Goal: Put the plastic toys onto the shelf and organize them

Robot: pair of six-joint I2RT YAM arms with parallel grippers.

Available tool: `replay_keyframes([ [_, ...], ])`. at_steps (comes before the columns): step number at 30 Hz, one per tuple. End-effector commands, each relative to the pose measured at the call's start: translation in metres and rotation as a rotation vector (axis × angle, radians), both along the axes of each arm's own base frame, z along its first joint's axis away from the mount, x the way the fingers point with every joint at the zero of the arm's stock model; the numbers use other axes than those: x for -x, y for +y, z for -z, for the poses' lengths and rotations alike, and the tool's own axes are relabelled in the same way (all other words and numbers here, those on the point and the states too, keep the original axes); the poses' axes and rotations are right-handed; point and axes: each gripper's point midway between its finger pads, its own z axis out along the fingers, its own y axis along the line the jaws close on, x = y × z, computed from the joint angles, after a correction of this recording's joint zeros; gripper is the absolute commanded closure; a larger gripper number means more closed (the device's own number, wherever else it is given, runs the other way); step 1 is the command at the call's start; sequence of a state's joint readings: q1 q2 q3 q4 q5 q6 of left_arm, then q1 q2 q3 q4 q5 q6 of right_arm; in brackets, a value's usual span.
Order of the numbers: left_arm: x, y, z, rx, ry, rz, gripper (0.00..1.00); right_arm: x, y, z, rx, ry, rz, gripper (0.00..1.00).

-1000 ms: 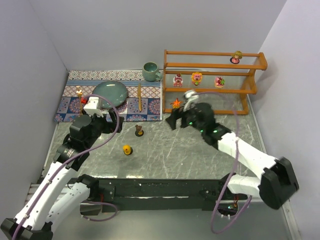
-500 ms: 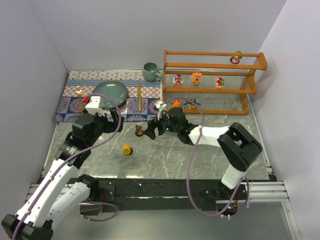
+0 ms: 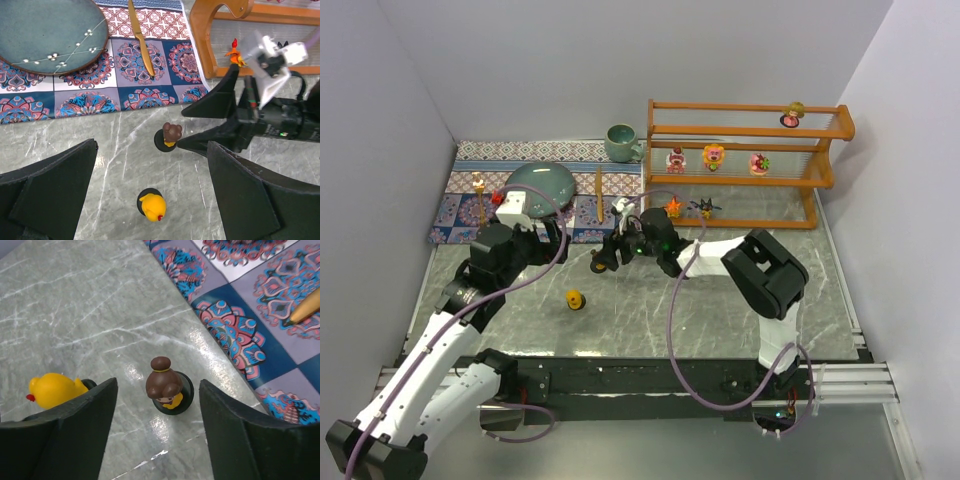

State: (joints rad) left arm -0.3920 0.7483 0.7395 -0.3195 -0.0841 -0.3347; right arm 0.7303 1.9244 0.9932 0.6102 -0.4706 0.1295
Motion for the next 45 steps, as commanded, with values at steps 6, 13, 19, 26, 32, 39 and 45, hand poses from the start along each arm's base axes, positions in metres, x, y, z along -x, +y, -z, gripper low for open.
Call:
replay_keyframes([
  [6,-0.003,-0.004,-0.006,0.013,-0.026,0.019,0.03,-0.007,0.018,0.002,-0.039,-0.006,-0.06,0.39],
  [13,-0.002,-0.004,-0.007,0.015,-0.028,0.021,0.03,-0.006,0.021,0.011,-0.033,0.007,-0.073,0.45],
  [19,-0.003,-0.004,-0.006,0.014,-0.026,0.021,0.03,-0.007,0.022,0.016,-0.023,0.015,-0.077,0.47],
  [26,-0.003,-0.004,-0.005,0.011,-0.023,0.021,0.03,-0.007,0.023,0.016,-0.02,0.009,-0.084,0.6],
  [32,-0.002,-0.004,-0.006,0.013,-0.027,0.023,0.03,-0.002,0.022,0.009,-0.031,0.001,-0.099,0.79],
  [39,-0.002,-0.003,-0.008,0.015,-0.033,0.02,0.03,0.007,0.009,-0.021,-0.041,-0.032,-0.077,0.9],
  [45,-0.001,-0.003,-0.009,0.018,-0.034,0.019,0.03,0.009,-0.013,-0.057,-0.011,-0.057,0.007,0.95],
])
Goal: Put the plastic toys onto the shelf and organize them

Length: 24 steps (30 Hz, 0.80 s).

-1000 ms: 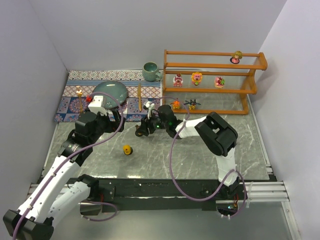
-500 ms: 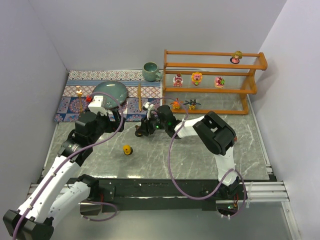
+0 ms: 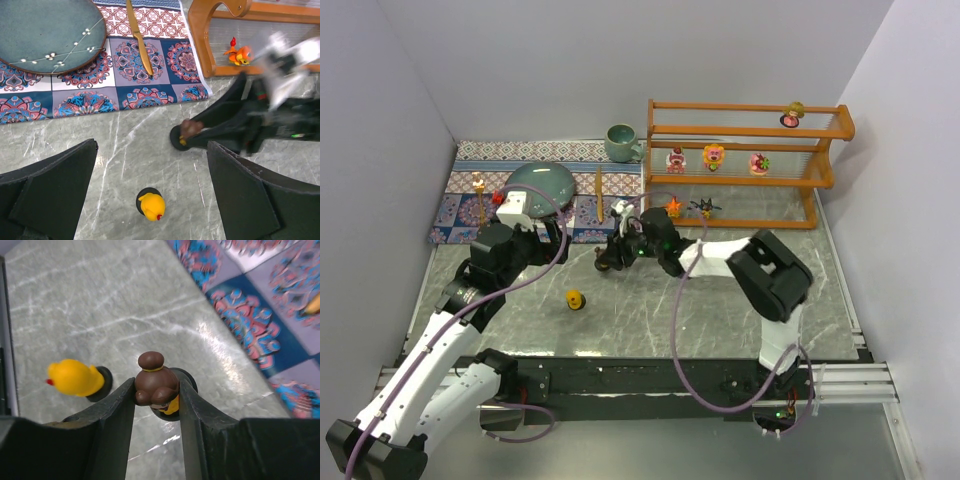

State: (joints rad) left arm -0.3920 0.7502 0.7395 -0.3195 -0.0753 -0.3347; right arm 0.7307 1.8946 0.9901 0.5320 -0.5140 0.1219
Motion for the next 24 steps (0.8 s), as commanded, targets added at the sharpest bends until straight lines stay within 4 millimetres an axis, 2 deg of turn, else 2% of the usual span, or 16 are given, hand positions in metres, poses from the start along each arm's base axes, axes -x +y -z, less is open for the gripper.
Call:
replay_keyframes([
  [1,-0.002,-0.002,-0.009,0.016,-0.035,0.01,0.03,-0.004,-0.012,-0.063,-0.028,-0.103,0.062,0.95],
  [4,-0.001,-0.001,-0.01,0.016,-0.04,0.008,0.03,-0.006,-0.028,-0.085,-0.004,-0.126,0.126,0.96],
  [5,-0.001,-0.001,-0.012,0.019,-0.044,0.006,0.03,-0.012,-0.036,-0.102,-0.007,-0.155,0.18,0.97],
  [7,-0.001,-0.001,-0.012,0.019,-0.042,0.007,0.03,-0.013,-0.049,-0.107,0.039,-0.15,0.229,0.97],
  [8,-0.001,-0.001,-0.012,0.019,-0.044,0.006,0.03,-0.016,-0.055,-0.127,0.026,-0.176,0.262,0.97],
  [10,-0.001,-0.001,-0.011,0.018,-0.038,0.005,0.03,-0.024,-0.074,-0.135,0.062,-0.174,0.343,0.97],
  [11,-0.001,-0.001,-0.009,0.017,-0.035,0.005,0.03,-0.027,-0.08,-0.154,0.044,-0.194,0.371,0.97],
  [13,-0.001,-0.001,-0.01,0.017,-0.035,0.005,0.03,-0.038,-0.103,-0.164,0.066,-0.187,0.458,0.97],
  [14,-0.002,-0.001,-0.01,0.016,-0.035,0.002,0.03,-0.04,-0.112,-0.177,0.065,-0.194,0.486,0.97],
  [15,-0.002,-0.001,-0.01,0.016,-0.035,0.002,0.03,-0.045,-0.121,-0.182,0.068,-0.195,0.518,0.96],
  [16,-0.001,-0.001,-0.01,0.017,-0.036,0.004,0.03,-0.055,-0.137,-0.195,0.059,-0.209,0.58,0.96],
  [24,-0.003,0.002,-0.008,0.007,-0.031,-0.011,0.03,-0.081,-0.217,-0.258,0.003,-0.259,0.799,0.93],
])
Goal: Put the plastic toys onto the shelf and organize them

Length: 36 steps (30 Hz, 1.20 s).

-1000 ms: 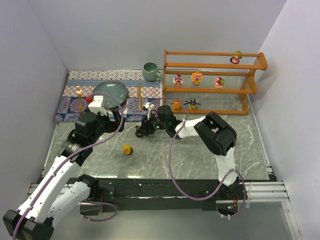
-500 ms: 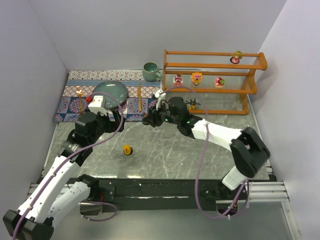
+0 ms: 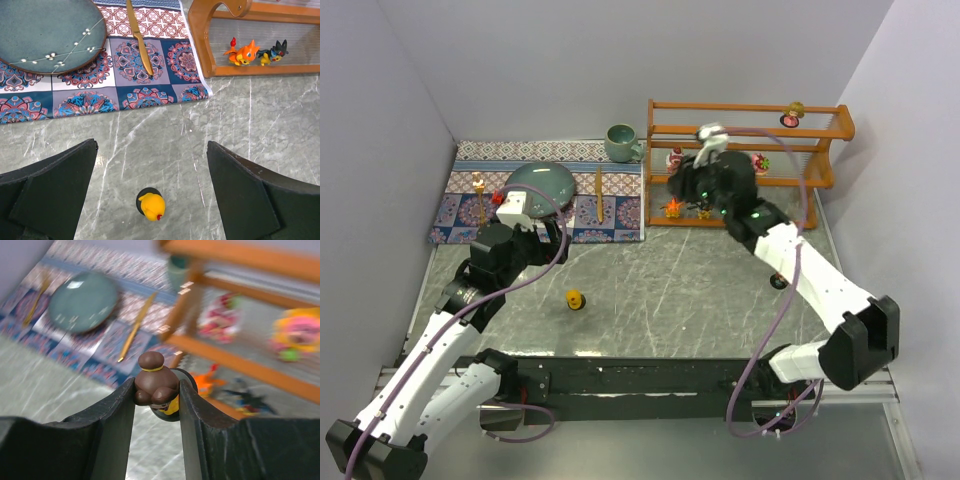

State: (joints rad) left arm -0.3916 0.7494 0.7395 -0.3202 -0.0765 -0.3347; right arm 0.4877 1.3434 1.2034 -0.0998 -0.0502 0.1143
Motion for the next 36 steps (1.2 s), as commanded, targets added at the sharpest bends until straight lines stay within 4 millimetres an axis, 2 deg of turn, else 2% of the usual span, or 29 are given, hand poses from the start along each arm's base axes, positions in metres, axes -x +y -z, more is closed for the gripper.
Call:
replay_keyframes([
  [1,-0.003,0.002,-0.007,0.004,-0.028,-0.011,0.03,-0.009,-0.044,-0.061,-0.05,-0.092,0.132,0.93],
  [2,-0.003,0.002,-0.007,0.005,-0.026,-0.01,0.03,-0.012,-0.051,-0.065,-0.058,-0.092,0.153,0.92],
  [3,-0.004,0.001,-0.005,0.002,-0.021,-0.007,0.03,-0.019,-0.067,-0.068,-0.061,-0.094,0.195,0.92],
  [4,-0.004,0.0,-0.006,0.004,-0.02,-0.002,0.03,-0.022,-0.073,-0.079,-0.079,-0.109,0.213,0.92],
  [6,-0.004,-0.001,-0.005,0.006,-0.019,0.002,0.03,-0.033,-0.093,-0.085,-0.082,-0.12,0.262,0.92],
  [9,-0.004,-0.002,-0.003,0.005,-0.011,0.006,0.03,-0.046,-0.108,-0.095,-0.091,-0.139,0.301,0.92],
  [10,-0.005,-0.002,-0.003,0.006,-0.009,0.009,0.03,-0.053,-0.119,-0.101,-0.095,-0.148,0.328,0.92],
  [16,-0.006,-0.004,0.002,0.002,0.006,0.015,0.03,-0.082,-0.15,-0.122,-0.108,-0.176,0.388,0.92],
  [21,-0.007,-0.004,0.006,-0.008,0.02,0.014,0.03,-0.104,-0.17,-0.131,-0.124,-0.179,0.434,0.92],
  [22,-0.008,-0.005,0.007,-0.008,0.022,0.017,0.03,-0.111,-0.173,-0.124,-0.121,-0.164,0.441,0.92],
  [24,-0.008,-0.006,0.008,-0.007,0.027,0.023,0.03,-0.117,-0.181,-0.127,-0.126,-0.165,0.459,0.92],
  [29,-0.01,-0.007,0.011,-0.011,0.037,0.026,0.03,-0.134,-0.194,-0.115,-0.116,-0.14,0.483,0.92],
  [36,-0.01,-0.008,0.014,-0.017,0.046,0.027,0.03,-0.154,-0.193,-0.097,-0.127,-0.103,0.463,0.92],
])
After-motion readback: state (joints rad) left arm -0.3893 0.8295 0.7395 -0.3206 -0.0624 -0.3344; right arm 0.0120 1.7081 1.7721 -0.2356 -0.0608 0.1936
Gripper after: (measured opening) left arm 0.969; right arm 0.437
